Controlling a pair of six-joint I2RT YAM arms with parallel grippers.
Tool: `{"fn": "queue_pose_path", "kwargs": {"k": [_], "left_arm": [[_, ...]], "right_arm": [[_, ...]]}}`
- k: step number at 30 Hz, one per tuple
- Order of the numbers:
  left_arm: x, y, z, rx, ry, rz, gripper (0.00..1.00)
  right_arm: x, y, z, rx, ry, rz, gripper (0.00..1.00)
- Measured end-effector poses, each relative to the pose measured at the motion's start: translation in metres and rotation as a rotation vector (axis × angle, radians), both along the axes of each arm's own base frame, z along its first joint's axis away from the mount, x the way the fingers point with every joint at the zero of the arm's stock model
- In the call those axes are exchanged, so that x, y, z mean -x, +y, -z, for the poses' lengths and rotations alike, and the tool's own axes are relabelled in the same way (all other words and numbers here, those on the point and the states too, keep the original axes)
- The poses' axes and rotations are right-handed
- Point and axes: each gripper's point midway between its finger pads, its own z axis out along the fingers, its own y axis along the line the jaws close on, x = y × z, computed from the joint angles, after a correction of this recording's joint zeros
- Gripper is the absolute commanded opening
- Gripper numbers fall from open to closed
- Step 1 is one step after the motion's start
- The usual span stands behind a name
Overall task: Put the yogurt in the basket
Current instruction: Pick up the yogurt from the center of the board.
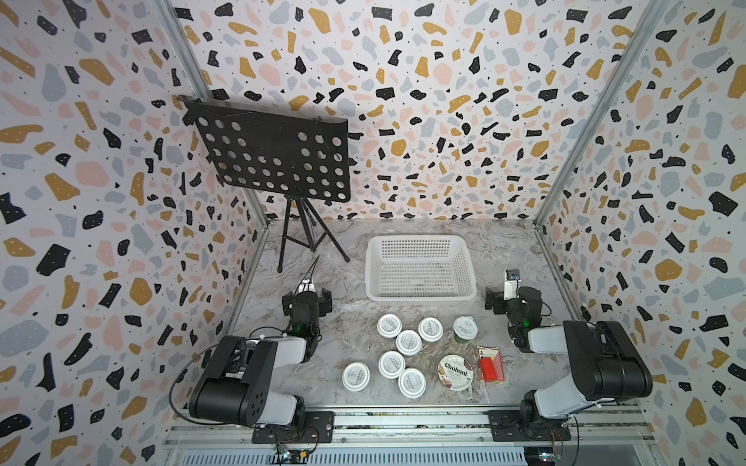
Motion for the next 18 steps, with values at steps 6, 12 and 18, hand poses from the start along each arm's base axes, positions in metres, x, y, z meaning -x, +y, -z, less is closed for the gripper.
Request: {"fn": "queue_pose_path", "kwargs": {"k": [6,12,18], "left_arm": [[0.000,0.001,0.000,0.000,0.000,-0.003,1.00],[0.002,0.002,0.000,-0.006,0.021,-0.008,1.00],[0.006,-0.005,-0.065,-0.022,-0.082,-0.030,1.00]], "right_arm": [[0.000,0.000,0.000,0.000,0.000,0.000,1.00],[0.002,-0.002,0.000,0.016,0.007,0.025,1.00],[0.012,0.006,-0.055,0.058,-0.093,0.059,1.00]]}}
